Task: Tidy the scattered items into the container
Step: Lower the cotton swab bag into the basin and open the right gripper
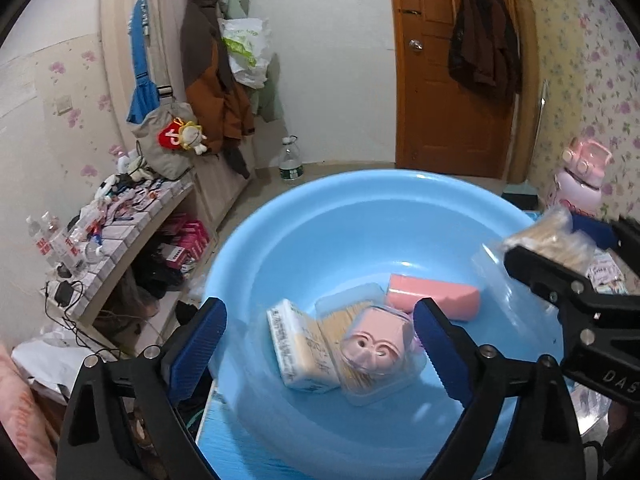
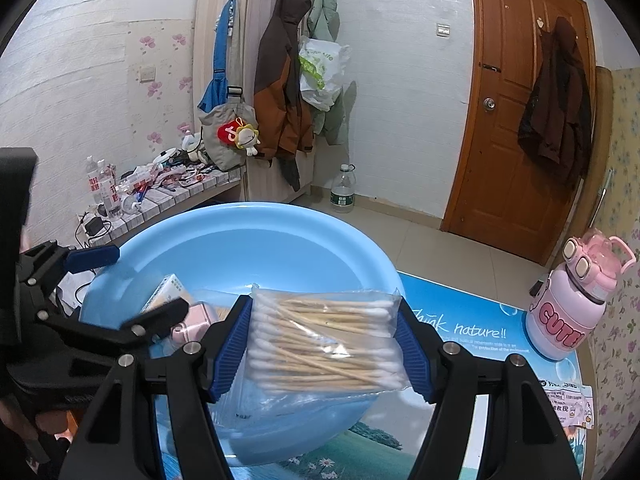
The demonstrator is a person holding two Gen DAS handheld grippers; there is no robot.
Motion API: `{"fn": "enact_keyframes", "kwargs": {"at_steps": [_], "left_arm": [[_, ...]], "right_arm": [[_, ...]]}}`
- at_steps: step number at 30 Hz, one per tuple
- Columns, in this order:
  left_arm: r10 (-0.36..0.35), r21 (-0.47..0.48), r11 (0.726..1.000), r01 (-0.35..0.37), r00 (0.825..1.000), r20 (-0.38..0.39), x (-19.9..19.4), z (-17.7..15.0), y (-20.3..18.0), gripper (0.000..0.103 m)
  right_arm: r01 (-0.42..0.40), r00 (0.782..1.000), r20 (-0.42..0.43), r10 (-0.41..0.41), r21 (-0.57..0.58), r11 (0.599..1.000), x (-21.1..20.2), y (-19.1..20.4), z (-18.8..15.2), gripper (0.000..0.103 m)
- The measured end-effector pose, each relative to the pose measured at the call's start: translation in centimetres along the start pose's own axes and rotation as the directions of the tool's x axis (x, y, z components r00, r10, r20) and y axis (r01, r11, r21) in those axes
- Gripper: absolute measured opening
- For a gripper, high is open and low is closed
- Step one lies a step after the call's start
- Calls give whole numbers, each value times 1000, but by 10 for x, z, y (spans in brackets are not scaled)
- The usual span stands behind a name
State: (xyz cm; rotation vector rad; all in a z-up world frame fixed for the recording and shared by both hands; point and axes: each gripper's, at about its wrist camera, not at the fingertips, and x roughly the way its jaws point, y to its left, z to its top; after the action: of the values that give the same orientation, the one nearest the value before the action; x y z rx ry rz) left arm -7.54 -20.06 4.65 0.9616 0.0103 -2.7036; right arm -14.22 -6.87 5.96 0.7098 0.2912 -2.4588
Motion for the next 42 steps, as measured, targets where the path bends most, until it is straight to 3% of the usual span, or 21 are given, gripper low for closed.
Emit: {"fn": "enact_keyframes", "kwargs": {"at_steps": [17, 22, 38, 42], "left_arm": [[-31, -87, 996, 35, 998, 55, -14, 6, 26, 103], [-28, -106, 994, 32, 999, 44, -12, 5, 31, 103], [-39, -116, 992, 43, 999, 34, -8, 1, 34, 103], [-39, -122, 992, 42, 999, 33, -9, 1, 36, 103]], "right_arm": [[-8, 1000, -18, 7, -57, 998, 1, 18, -5, 70], [-39, 998, -43, 36, -83, 996, 5, 31, -11, 70], [-36, 998, -53, 32, -65, 997, 8, 30, -10, 70], [-30, 999, -47, 27, -56, 998, 6, 28, -10, 74]]}}
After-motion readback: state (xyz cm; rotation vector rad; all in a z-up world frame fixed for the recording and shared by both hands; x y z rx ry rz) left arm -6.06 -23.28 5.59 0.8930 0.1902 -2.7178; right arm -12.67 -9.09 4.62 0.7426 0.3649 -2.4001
